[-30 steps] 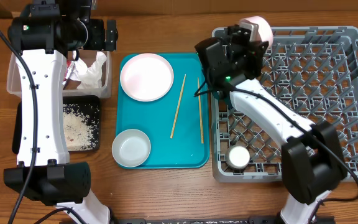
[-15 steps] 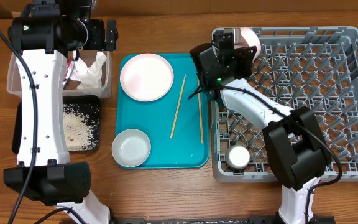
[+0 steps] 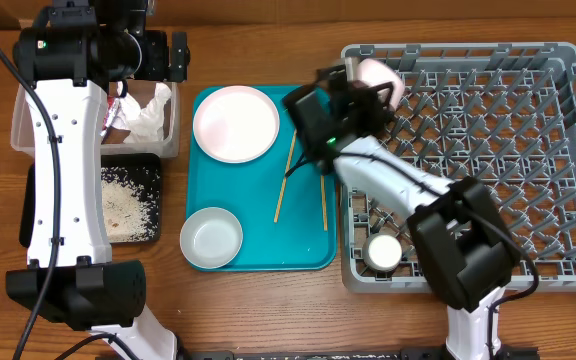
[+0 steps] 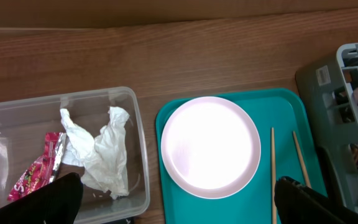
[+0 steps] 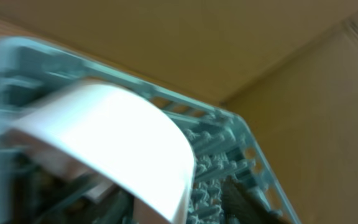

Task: Sort waste into correct bins and load items into the dishwasher
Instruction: 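Set the pink bowl into the back of the dish rack and release, then move the right gripper to the small white bowl on the teal tray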

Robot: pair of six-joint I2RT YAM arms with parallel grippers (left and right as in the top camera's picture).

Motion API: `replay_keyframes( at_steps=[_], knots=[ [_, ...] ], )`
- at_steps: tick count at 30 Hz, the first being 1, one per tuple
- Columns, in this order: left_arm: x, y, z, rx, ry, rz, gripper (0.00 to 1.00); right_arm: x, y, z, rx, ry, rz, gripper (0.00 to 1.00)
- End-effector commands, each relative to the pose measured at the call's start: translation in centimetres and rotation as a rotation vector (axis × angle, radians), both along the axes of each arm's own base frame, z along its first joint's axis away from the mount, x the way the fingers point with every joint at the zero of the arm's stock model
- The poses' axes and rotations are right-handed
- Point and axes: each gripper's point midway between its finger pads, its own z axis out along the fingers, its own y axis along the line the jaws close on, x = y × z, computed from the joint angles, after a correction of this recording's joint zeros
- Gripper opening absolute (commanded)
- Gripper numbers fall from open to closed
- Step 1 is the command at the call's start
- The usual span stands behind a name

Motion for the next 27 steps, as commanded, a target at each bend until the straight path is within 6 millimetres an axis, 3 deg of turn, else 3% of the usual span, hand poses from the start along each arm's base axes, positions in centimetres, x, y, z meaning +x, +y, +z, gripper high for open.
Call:
replay_keyframes(
  at_steps=[1,3,5,10,14,16,17,18,21,23,27],
  knots=[
    [0.3,0.1,0.4,0.002,-0.013,0.008,1.0,-0.2,2.9,-0.9,0.03,0.035,0.085,0.66],
    [0.3,0.1,0.4,0.002,-0.013,0.008,1.0,-0.4,4.0,-1.4,0.047,0.059,0.123,0.78],
    [0.3,0.1,0.4,0.002,-0.013,0.008,1.0,-0.5,4.6,-1.3,0.064,0.059,0.141,0.83],
    [0.3,0.1,0.4,0.001,-0.013,0.008,1.0,-0.7,6.1,1.0,0.205,0.067,0.242,0.87],
    [0.3,0.1,0.4,0.001,-0.013,0.008,1.0,-2.6,9.2,3.7,0.498,0.141,0.413,0.89],
    [0.3,0.1,0.4,0.001,-0.013,0.008,1.0,-5.0,12.5,4.6,0.727,0.25,0.56,0.92],
    [0.3,0.1,0.4,0.001,-0.013,0.008,1.0,-6.1,13.7,4.9,0.803,0.299,0.613,0.99],
    [0.3,0.1,0.4,0.001,-0.013,0.008,1.0,-8.2,15.8,5.4,0.93,0.387,0.704,1.0],
    [0.3,0.1,0.4,0.001,-0.013,0.008,1.0,-12.0,19.6,6.2,1.161,0.556,0.849,1.0],
    [0.3,0.1,0.4,0.001,-0.013,0.008,1.0,-13.5,21.3,5.6,1.253,0.632,0.864,1.0],
    [0.3,0.1,0.4,0.001,-0.013,0.008,1.0,-15.7,23.2,0.9,1.226,0.741,0.794,0.93]
  ],
)
